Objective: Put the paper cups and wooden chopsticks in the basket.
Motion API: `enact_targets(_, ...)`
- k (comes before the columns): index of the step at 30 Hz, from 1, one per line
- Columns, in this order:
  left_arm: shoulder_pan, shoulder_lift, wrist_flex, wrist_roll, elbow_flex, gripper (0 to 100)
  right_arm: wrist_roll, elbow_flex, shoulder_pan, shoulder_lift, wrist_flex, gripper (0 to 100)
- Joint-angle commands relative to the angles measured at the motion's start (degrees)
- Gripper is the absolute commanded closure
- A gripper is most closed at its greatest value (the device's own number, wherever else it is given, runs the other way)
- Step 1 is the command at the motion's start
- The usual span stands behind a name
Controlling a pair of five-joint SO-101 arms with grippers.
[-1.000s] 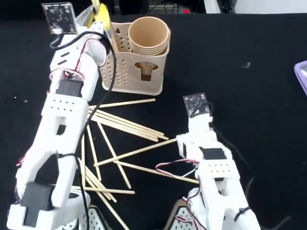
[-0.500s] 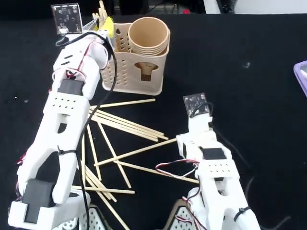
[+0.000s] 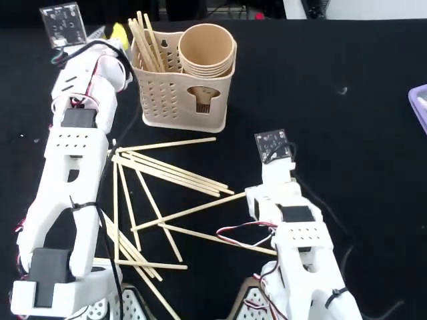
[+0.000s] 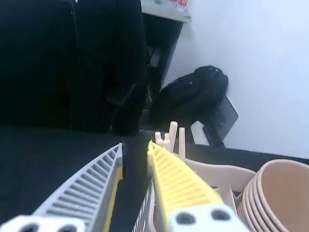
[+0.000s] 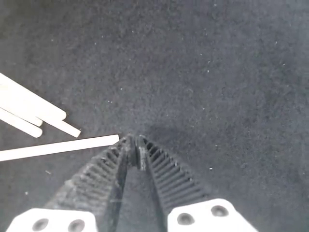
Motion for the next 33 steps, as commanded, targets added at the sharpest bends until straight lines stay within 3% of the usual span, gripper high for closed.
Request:
enact_targets(1,1.1,-0.62,0.09,0.0,-0.66,91,-0.35,-0.13,0.35,-1.89,-1.14,98.7)
enact_targets(5,1.98,-0.62,1.05,0.0,-0.04,91,-0.35,-0.13,0.35,-1.89,-1.14,98.7)
enact_targets(11,2.68,-0.62,10.11,-4.75,0.13,86,-0.35,-0.13,0.35,-1.98,-1.14,98.7)
enact_targets(22,2.68,0.7,10.73,-5.71,1.63,86,-0.35,-0.13,0.35,-1.98,-1.05,98.7)
enact_targets(28,2.77,0.53,15.38,-5.63,1.36,94,-0.35,-0.13,0.35,-1.98,-1.05,98.7)
enact_targets(33,2.86,0.53,21.54,-5.19,-1.89,95,-0.35,-0.22,0.35,-1.98,-1.05,98.7)
